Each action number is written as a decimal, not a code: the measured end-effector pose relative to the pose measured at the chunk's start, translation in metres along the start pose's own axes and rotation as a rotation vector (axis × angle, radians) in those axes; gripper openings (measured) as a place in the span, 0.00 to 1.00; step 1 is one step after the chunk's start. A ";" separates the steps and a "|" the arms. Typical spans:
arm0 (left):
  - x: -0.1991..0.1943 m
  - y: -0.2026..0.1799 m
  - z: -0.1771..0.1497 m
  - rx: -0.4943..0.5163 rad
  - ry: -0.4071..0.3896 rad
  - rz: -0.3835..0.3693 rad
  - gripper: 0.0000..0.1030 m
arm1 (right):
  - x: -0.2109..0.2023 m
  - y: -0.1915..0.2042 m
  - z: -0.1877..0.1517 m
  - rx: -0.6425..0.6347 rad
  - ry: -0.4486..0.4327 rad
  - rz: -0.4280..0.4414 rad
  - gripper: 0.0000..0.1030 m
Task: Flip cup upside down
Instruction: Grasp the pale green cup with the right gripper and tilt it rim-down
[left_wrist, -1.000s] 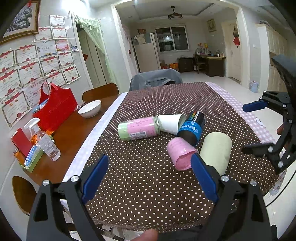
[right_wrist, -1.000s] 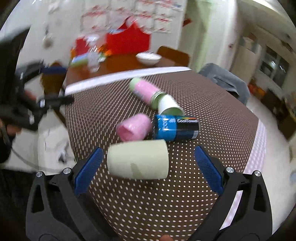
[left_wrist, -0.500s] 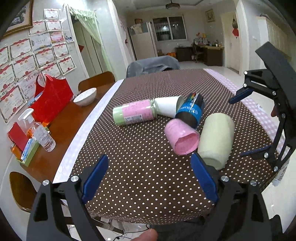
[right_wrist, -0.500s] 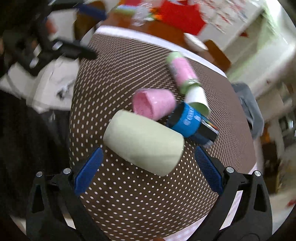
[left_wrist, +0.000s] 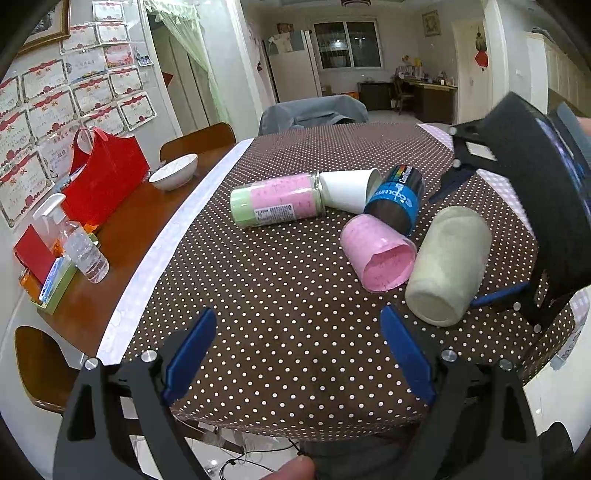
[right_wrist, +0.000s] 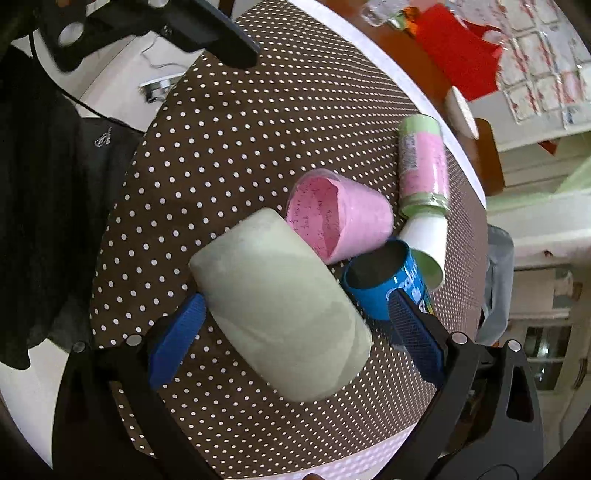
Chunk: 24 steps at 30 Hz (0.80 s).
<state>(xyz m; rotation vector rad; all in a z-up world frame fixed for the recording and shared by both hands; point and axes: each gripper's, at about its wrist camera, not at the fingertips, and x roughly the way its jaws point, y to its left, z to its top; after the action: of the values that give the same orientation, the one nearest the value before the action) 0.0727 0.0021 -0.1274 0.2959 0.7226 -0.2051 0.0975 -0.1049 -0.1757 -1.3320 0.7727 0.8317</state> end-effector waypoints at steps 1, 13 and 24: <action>0.001 -0.001 0.000 -0.001 0.001 -0.004 0.87 | 0.003 -0.003 0.005 -0.014 0.010 0.010 0.94; 0.007 -0.004 -0.004 -0.005 0.020 -0.027 0.86 | 0.030 -0.017 0.016 0.072 0.134 0.190 0.77; 0.006 -0.006 -0.003 -0.004 0.017 -0.031 0.86 | 0.033 -0.022 0.027 0.130 0.148 0.219 0.72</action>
<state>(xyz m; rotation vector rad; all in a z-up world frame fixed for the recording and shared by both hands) 0.0739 -0.0029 -0.1348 0.2828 0.7445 -0.2306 0.1330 -0.0771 -0.1910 -1.2162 1.0862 0.8456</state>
